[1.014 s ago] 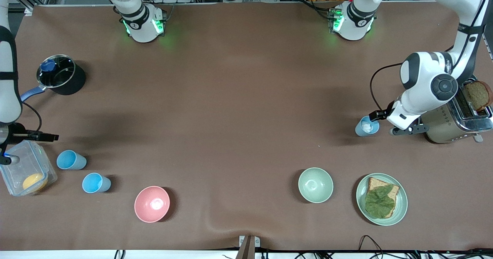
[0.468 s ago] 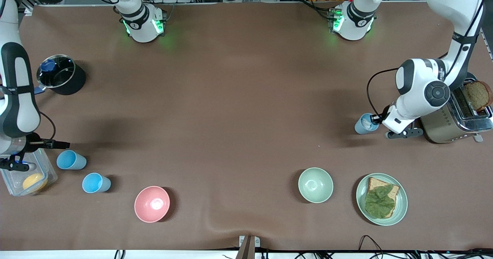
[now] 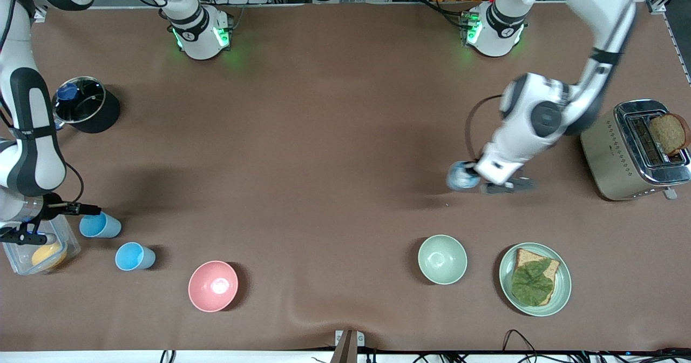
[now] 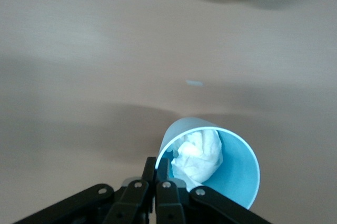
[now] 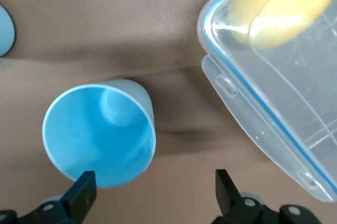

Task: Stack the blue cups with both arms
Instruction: 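Carry the blue cup to the table center and set it down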

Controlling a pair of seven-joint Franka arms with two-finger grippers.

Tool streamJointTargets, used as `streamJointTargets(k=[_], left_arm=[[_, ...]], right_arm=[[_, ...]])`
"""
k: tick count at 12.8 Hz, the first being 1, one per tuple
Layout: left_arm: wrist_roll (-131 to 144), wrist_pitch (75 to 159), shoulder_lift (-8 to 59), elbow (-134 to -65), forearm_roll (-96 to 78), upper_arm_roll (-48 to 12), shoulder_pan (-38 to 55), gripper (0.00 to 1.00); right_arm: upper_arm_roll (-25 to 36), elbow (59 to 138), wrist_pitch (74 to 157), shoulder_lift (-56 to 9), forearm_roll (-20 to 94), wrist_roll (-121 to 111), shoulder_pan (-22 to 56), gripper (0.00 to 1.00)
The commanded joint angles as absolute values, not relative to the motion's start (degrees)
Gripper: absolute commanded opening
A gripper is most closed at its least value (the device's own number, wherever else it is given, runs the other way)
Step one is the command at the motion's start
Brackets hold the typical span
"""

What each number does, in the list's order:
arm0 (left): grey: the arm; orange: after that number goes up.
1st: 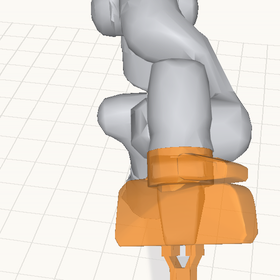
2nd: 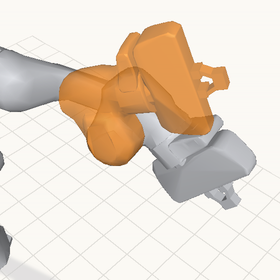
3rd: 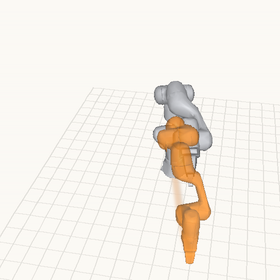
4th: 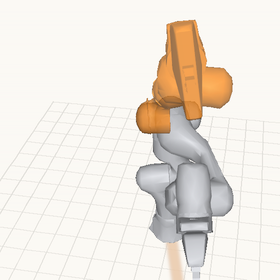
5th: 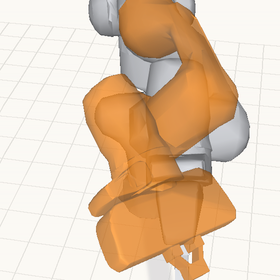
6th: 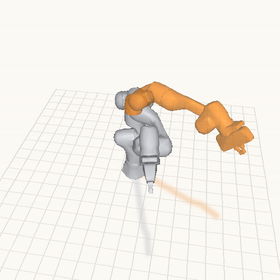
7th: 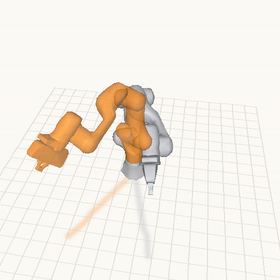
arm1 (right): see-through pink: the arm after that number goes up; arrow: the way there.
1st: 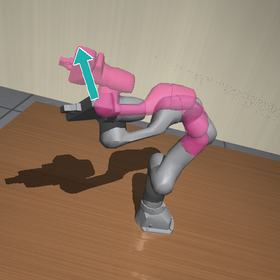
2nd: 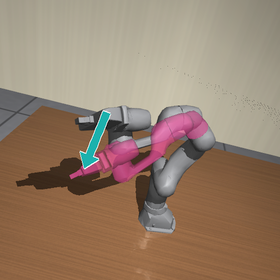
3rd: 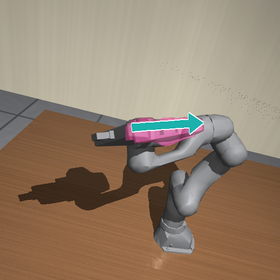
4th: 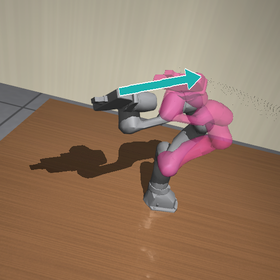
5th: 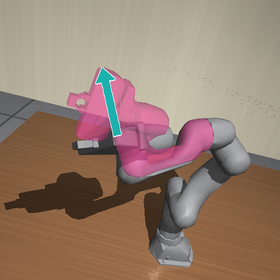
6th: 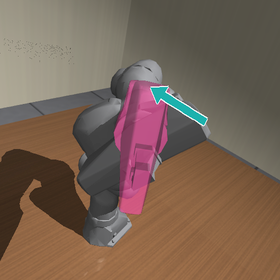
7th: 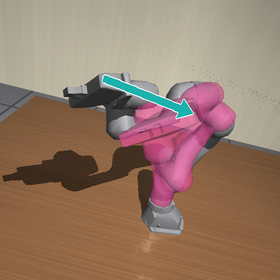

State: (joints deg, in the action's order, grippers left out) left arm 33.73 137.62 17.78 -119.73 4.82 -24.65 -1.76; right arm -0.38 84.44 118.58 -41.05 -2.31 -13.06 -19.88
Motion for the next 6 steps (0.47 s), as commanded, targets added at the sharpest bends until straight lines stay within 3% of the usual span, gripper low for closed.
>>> streamJointTargets(k=[1,2,4,5,6], left_arm=[[48.8,137.1,24.9,-111.1,4.9,-24.9,10.1,0.00],[55.5,137.0,27.7,-107.1,5.1,-24.5,15.2,0.00],[64.9,136.8,33.5,-99.4,5.5,-24.3,22.4,0.00],[67.6,136.8,36.2,-96.7,6.6,-23.4,26.4,0.00],[70.3,136.8,38.0,-94.5,8.2,-21.1,30.2,0.00]], right_arm=[[-0.6,82.9,119.4,-42.6,-2.2,-14.1,-19.8,1.00],[-0.6,82.9,119.7,-42.8,-2.2,-14.1,-19.8,0.97],[-0.6,83.0,120.2,-42.9,-2.1,-14.1,-19.8,0.43],[-0.6,83.0,120.3,-42.9,-2.1,-14.1,-19.8,0.34],[-0.6,83.0,120.3,-42.9,-2.1,-14.1,-19.8,0.32]])
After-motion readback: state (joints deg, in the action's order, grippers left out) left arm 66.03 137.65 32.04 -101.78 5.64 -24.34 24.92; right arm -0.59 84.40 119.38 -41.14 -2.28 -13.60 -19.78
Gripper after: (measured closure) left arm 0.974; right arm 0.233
